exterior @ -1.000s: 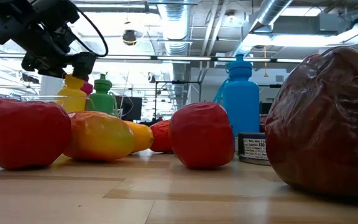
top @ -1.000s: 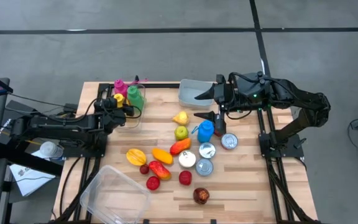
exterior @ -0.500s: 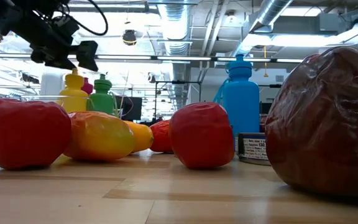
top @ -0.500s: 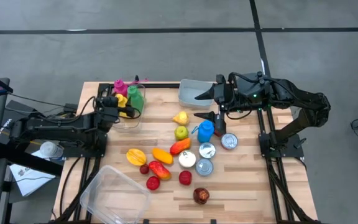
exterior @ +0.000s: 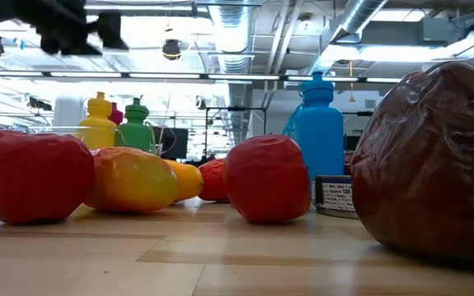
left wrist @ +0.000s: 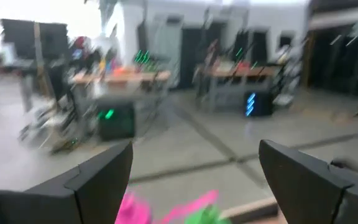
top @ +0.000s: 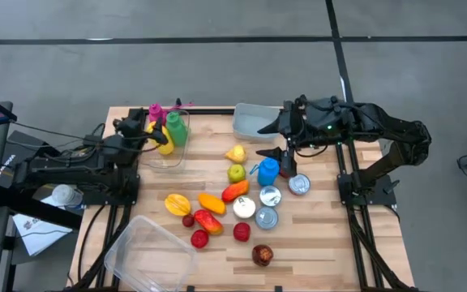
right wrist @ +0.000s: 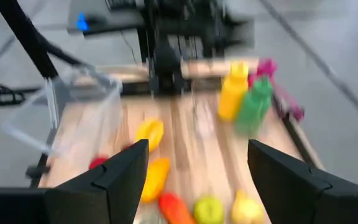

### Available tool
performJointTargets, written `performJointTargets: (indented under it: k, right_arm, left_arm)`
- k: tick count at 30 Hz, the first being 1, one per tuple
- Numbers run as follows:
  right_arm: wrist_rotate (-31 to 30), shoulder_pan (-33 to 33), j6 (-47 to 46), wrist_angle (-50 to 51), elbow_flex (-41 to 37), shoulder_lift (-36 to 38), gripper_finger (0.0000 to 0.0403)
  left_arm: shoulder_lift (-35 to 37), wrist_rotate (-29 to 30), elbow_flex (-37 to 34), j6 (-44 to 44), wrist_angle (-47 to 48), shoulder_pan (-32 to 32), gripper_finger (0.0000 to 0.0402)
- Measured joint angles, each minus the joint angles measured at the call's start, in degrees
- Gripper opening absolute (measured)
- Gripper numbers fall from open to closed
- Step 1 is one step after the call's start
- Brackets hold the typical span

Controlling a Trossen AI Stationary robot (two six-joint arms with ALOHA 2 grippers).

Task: Pick & Place Food Item
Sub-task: Put the blue water bottle into the transparent bin

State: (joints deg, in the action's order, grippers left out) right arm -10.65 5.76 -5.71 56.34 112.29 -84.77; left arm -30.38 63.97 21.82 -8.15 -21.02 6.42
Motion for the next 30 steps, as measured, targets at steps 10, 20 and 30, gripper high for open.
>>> performJointTargets:
  k: [10,20,30]
  right_arm:
    - [-8.86,-0.64,-9.79,17.77,-6.81,0.89,0.0265]
    - [-7.25,-1.44,-7.87,-7.24,-38.53,12.80,0.0265]
    - [-7.27,-2.60,-6.30,-31.25,-59.05,20.38,0.0265]
  left_arm:
    - [0.03,-2.37,5.27,-13.46,-13.87,-9.93,0.0334]
    - [0.03,-2.33,8.57,-15.62,-13.82,-14.45,0.0332]
    - [0.03,-2.32,8.57,-15.60,-13.78,-15.15,0.0329]
